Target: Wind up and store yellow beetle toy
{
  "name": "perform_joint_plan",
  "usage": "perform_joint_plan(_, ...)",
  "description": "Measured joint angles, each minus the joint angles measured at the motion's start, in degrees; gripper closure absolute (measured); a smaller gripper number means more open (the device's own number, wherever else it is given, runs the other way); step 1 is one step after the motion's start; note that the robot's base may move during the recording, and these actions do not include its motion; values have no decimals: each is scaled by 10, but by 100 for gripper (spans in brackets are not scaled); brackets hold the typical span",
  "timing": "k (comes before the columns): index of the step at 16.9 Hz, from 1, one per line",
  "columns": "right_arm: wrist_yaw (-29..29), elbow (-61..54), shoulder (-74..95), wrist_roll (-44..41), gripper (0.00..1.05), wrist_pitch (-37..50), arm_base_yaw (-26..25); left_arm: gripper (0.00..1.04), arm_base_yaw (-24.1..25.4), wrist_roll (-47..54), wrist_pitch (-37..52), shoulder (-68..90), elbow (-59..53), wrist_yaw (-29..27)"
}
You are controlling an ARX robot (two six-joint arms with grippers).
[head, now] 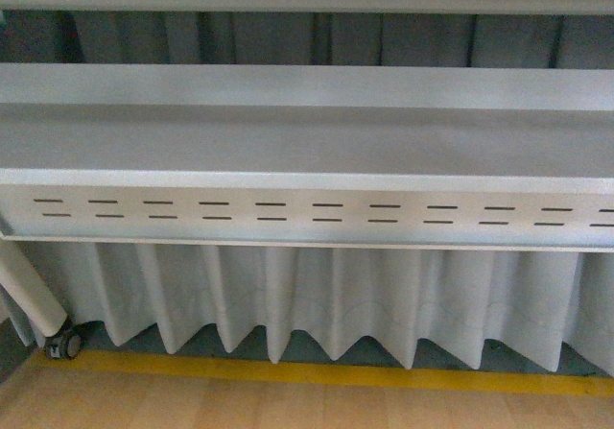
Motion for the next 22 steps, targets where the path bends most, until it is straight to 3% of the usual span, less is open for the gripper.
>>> perform_joint_plan(22, 0, 0, 0, 0, 7, 0, 0, 7, 0, 0, 0, 0, 0, 0)
